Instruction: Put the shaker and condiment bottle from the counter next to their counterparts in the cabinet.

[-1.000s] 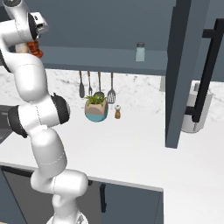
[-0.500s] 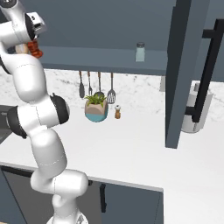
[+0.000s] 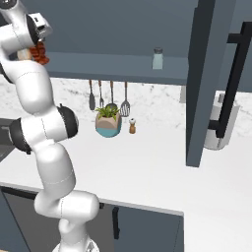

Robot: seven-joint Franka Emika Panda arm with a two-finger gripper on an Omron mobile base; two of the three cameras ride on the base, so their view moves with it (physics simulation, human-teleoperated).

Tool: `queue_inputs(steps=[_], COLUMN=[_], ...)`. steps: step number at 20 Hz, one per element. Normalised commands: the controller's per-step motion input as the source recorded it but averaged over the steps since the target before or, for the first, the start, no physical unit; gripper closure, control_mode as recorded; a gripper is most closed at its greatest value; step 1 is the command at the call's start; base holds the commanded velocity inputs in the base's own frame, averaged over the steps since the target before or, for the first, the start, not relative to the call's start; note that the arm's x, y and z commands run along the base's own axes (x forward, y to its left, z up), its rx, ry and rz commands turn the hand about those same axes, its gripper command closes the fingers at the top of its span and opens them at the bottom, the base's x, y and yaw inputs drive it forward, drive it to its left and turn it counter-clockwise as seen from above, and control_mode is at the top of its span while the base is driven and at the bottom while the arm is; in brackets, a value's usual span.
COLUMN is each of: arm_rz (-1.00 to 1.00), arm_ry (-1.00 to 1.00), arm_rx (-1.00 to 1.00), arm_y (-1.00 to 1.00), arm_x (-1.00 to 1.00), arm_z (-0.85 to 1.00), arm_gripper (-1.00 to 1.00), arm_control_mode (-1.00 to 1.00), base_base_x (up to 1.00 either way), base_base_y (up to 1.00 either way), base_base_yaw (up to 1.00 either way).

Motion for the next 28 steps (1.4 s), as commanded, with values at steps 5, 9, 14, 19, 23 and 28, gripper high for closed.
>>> queue_inputs(steps=[5,9,14,19,23,28], arm_rz=[0.00,0.00,0.00,0.00,0.00,0.00], arm_ry=[0.00,0.00,0.00,-0.03,-0.09,-0.03], arm_rx=[0.09,0.04,0.01,0.01,0.04,0.05], arm_y=[-0.14,-0.04,0.00,0.00,-0.04,-0.12], arm_x=[0.39,0.29,0.11,-0.02,-0.56,-0.64], arm_z=[-0.46,-0.46,-0.45,-0.31,0.00,-0.06], arm_gripper=[-1.00,-1.00,-1.00,-1.00,-1.00,-1.00], arm_control_mode=[-1.00,-1.00,-1.00,-1.00,-1.00,-1.00], base_base_x=[0.00,0.00,0.00,0.00,0.00,0.00], base_base_y=[0.00,0.00,0.00,0.00,0.00,0.00], base_base_yaw=[0.00,0.00,0.00,0.00,0.00,0.00])
